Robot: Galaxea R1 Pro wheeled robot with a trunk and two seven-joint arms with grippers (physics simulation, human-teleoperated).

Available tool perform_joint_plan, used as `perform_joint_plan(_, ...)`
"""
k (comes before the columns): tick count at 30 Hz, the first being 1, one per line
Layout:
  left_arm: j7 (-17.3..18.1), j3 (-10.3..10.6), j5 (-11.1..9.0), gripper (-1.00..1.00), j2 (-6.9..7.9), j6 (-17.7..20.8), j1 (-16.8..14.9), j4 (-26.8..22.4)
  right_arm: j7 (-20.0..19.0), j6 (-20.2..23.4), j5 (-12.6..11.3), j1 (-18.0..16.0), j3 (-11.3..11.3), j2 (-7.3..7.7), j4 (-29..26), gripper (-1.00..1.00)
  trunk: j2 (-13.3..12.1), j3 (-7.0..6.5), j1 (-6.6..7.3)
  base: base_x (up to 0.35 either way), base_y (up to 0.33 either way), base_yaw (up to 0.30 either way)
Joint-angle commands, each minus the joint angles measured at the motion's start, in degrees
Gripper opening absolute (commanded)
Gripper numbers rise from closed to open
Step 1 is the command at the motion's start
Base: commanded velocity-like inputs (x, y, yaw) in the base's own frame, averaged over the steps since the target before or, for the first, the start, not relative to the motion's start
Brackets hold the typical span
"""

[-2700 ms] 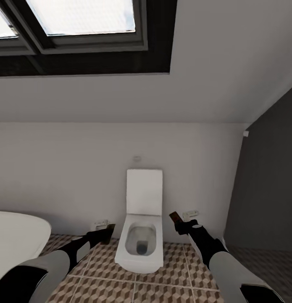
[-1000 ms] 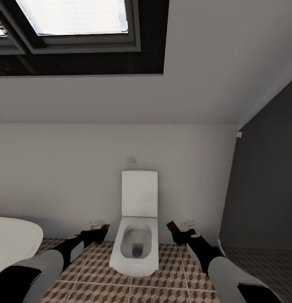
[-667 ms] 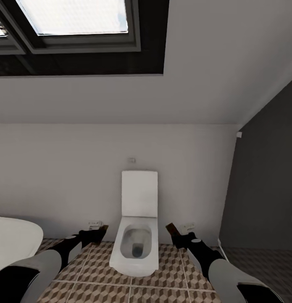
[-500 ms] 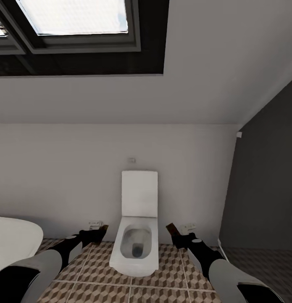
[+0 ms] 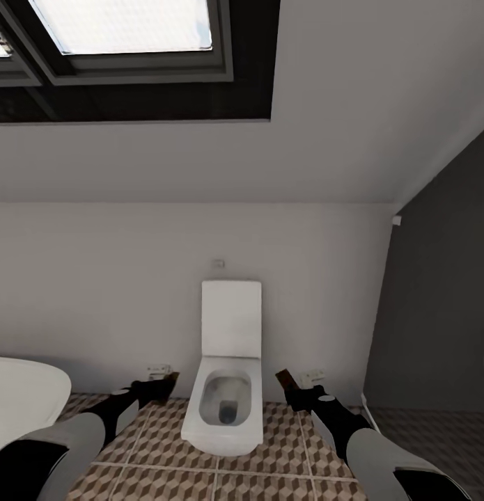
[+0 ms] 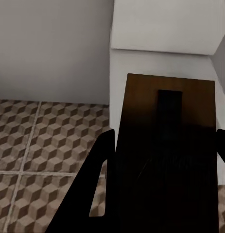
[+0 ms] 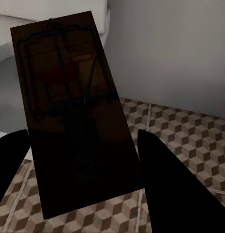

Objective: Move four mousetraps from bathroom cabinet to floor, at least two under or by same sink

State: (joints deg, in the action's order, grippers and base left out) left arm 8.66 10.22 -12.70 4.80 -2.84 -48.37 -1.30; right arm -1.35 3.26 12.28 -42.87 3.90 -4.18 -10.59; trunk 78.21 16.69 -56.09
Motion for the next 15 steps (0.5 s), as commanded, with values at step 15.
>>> perform_joint_plan(15,-0.04,0.74,-0.40,-1.00,-1.00,0.01,-0.06,0.07,-0.07,0.34,0.55,-0.02,0.41,0.04,-0.13,-1.00,6.08,2.77,-3.30,0.000,0.000,0.000)
